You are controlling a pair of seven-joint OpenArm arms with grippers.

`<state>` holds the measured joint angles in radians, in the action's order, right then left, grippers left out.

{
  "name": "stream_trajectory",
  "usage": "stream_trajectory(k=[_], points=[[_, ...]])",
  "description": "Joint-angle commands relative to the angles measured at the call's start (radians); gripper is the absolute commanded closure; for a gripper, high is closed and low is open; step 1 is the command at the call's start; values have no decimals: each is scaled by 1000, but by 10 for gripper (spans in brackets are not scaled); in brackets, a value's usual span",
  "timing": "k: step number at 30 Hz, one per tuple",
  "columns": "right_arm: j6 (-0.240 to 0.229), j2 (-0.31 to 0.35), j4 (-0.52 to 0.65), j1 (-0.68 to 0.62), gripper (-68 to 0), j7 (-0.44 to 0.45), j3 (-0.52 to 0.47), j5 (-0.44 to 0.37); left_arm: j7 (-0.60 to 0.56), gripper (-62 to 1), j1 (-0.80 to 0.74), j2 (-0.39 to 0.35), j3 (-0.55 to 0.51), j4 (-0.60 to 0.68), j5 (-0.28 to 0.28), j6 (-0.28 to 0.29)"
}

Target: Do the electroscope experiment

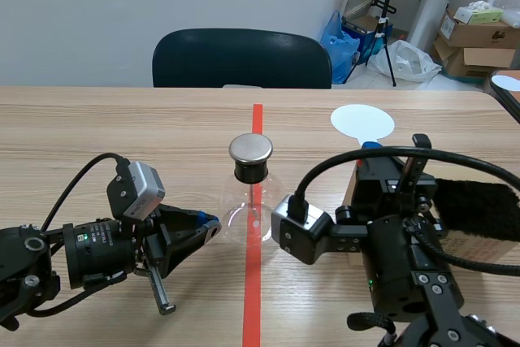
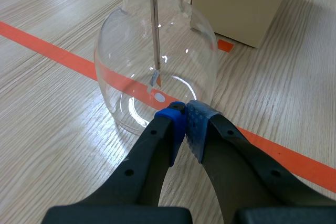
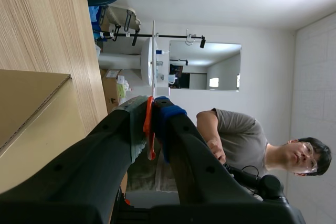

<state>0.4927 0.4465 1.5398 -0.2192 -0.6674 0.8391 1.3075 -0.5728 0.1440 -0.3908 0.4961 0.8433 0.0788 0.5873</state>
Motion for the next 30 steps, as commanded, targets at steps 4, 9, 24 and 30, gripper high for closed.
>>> stream_trajectory(k=[4, 9, 24, 30], points=[[11, 11, 4, 17, -9, -7, -9, 4, -13, -28, 0, -6, -8, 20, -10, 2], [11, 11, 4, 17, -9, -7, -9, 5, -13, -28, 0, -6, -8, 20, -10, 2], [23, -2, 4, -19, -10, 69, -63, -37, -14, -28, 0, -7, -8, 20, -10, 2], [67, -60, 5, -123, -10, 245, -241, -28, -14, -28, 0, -21, -10, 21, -12, 2]])
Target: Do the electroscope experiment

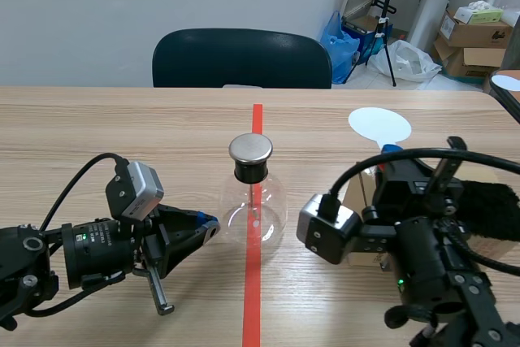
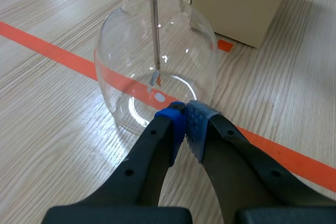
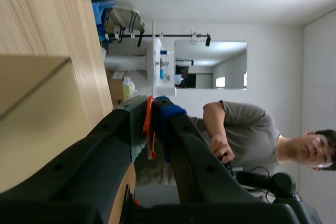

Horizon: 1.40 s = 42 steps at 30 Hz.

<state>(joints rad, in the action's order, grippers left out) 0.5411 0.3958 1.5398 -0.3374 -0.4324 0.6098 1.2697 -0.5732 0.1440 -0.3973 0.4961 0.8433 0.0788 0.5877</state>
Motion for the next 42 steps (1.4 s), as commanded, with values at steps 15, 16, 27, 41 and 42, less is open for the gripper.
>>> stream_trajectory(k=[15, 16, 27, 41, 42], points=[[184, -242, 5, -215, -10, 539, -458, -1, -66, -28, -426, -335, -271, 530, -211, 108], [199, -259, 2, -220, -10, 573, -477, -8, -66, -28, -476, -359, -310, 583, -225, 108], [242, -355, -105, -211, -10, 690, -555, -6, -66, -27, -818, -437, -611, 864, -251, 108], [242, -360, -172, -211, -10, 653, -547, 36, -67, -471, -820, -438, -611, 864, -248, 108], [242, -360, -175, -211, -10, 646, -547, 39, -67, -594, -820, -438, -611, 864, -249, 108]])
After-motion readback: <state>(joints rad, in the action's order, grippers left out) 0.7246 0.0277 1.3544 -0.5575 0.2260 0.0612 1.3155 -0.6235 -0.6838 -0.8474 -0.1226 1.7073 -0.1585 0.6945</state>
